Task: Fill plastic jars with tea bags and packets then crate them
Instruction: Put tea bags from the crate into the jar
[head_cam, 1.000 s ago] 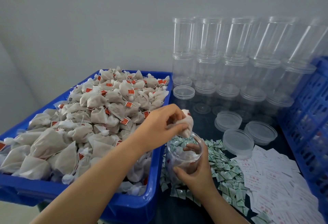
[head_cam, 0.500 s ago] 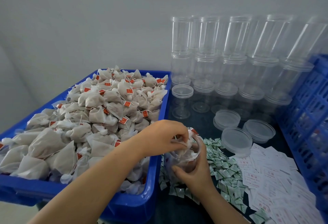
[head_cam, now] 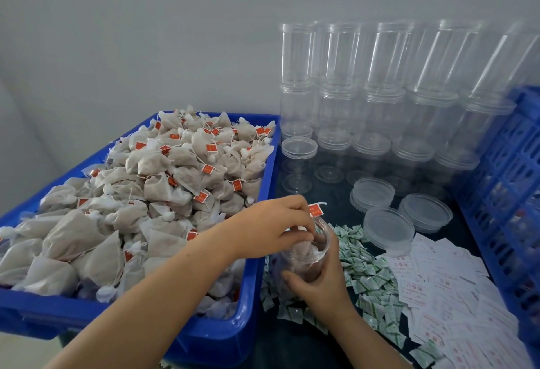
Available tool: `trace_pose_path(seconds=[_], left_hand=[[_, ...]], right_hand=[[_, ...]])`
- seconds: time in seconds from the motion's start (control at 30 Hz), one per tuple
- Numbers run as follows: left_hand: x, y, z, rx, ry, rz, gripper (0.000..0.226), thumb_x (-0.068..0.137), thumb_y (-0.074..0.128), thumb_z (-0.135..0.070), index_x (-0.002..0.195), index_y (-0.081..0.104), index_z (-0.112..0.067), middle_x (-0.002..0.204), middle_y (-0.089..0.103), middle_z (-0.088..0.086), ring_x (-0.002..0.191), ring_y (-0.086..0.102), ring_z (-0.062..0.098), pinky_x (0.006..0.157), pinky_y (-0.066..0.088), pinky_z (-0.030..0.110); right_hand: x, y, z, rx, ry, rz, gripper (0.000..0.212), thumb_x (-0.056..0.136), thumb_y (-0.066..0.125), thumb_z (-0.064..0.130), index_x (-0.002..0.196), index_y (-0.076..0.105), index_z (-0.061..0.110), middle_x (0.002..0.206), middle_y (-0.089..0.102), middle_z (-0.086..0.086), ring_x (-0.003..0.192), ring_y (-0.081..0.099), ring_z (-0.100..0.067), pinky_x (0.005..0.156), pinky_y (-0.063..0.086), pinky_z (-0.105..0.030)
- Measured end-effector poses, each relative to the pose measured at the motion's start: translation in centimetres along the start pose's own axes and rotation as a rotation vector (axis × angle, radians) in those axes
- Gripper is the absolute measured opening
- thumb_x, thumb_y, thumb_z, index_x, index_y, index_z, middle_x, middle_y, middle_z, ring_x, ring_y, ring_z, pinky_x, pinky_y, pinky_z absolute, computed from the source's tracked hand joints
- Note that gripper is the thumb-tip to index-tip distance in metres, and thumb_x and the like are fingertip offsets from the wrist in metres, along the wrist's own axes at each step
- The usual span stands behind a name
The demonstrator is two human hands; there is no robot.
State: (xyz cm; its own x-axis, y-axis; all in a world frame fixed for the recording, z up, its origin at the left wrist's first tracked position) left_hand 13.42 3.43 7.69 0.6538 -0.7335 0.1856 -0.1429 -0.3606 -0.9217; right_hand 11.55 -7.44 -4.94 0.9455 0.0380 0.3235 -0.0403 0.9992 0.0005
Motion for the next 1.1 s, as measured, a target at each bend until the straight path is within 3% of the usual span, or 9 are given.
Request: trace_pose_path(seconds=[0.27,0.4,0.5,0.57,0.67,0.77,0.83,0.97,1.1], left_hand=[[0.2,1.1,-1.0,0.366,0.050,0.156,0.038,0.102,0.029,-0.040,0.111,0.062,-0.022,0.087,0.063,-0.001,0.079,0.052,0.016,0.078,0.035,0.028],[0.3,1.4,-1.3,0.372,0.081,0.179,0.049,0.101,0.022,-0.045,0.106,0.063,-0.019,0.084,0.063,0.001,0.076,0.048,0.014,0.078,0.031,0.028],[0.2,1.0,-1.2,0.333,0.066,0.175,0.048,0.101,0.025,-0.045,0.097,0.063,-0.017,0.082,0.062,-0.001,0.076,0.051,0.013,0.079,0.038,0.029],[0.1,0.0,-1.0,0.201,0.019,0.064,0.045,0.100,0.031,-0.046,0.092,0.063,-0.016,0.081,0.061,-0.002,0.077,0.052,0.011,0.077,0.042,0.030],[-0.6,-2.4,0.2,-0.019,-0.046,-0.312,0.045,0.095,0.037,-0.047,0.092,0.065,-0.013,0.083,0.065,-0.004,0.079,0.056,0.007,0.074,0.045,0.024],[-0.7,-3.2,1.9,-0.160,-0.182,-0.495,0.022,0.097,0.047,-0.030,0.103,0.065,-0.018,0.089,0.062,-0.018,0.086,0.057,-0.001,0.077,0.046,0.014],[0.0,-2.7,2.6,-0.100,-0.237,-0.406,0.018,0.097,0.050,-0.022,0.110,0.062,-0.020,0.099,0.060,-0.015,0.090,0.054,-0.005,0.082,0.044,0.012],[1.8,-0.4,2.5,0.174,-0.178,0.034,0.028,0.095,0.054,-0.025,0.121,0.058,-0.018,0.120,0.054,-0.004,0.108,0.052,0.009,0.095,0.042,0.027],[3.8,2.8,0.9,0.329,-0.094,0.307,0.032,0.095,0.050,-0.028,0.125,0.054,-0.016,0.123,0.053,0.002,0.114,0.047,0.015,0.091,0.038,0.023]], right_hand=[[-0.1,-0.1,0.2,-0.058,0.026,0.022,0.095,0.064,0.082,0.028,0.141,0.031,0.048,0.121,0.061,0.021,0.116,0.063,-0.007,0.088,0.052,-0.017],[0.1,-0.5,0.4,-0.138,0.061,0.064,0.100,0.063,0.084,0.044,0.143,0.025,0.052,0.124,0.057,0.027,0.118,0.060,-0.001,0.092,0.052,-0.019],[0.4,-0.7,0.8,-0.142,0.082,0.103,0.105,0.063,0.085,0.045,0.149,0.026,0.037,0.125,0.057,0.030,0.116,0.060,0.003,0.090,0.051,-0.016],[0.6,-1.0,1.2,-0.138,0.094,0.111,0.103,0.061,0.087,0.041,0.147,0.032,0.030,0.123,0.059,0.028,0.112,0.060,0.008,0.085,0.048,-0.009],[0.7,-1.5,2.4,-0.132,0.105,0.098,0.094,0.056,0.091,0.032,0.136,0.040,0.039,0.127,0.057,0.017,0.110,0.057,0.012,0.082,0.047,-0.006],[0.5,-2.4,3.6,-0.123,0.103,0.084,0.093,0.053,0.091,0.036,0.131,0.042,0.046,0.127,0.056,0.020,0.113,0.055,0.013,0.084,0.047,-0.006],[0.1,-3.0,4.3,-0.122,0.097,0.085,0.093,0.050,0.089,0.041,0.129,0.042,0.049,0.122,0.058,0.026,0.114,0.054,0.014,0.083,0.046,-0.005],[-1.4,-4.6,4.5,-0.136,0.091,0.071,0.094,0.048,0.090,0.044,0.129,0.043,0.046,0.117,0.057,0.037,0.113,0.055,0.014,0.081,0.046,-0.003],[-2.7,-5.6,3.9,-0.155,0.092,0.040,0.101,0.046,0.089,0.046,0.135,0.039,0.046,0.120,0.057,0.034,0.115,0.054,0.012,0.083,0.047,-0.005]])
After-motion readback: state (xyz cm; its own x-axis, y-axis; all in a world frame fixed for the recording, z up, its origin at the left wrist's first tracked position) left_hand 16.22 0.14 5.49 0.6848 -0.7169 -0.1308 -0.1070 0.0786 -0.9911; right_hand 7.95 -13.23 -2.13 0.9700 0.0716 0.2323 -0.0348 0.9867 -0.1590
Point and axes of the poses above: each hand's wrist, its own x-axis towards the middle knuckle, its own y-axis out of the palm, z = x × y, the point moved 5 cm from there along x, towards the middle knuckle
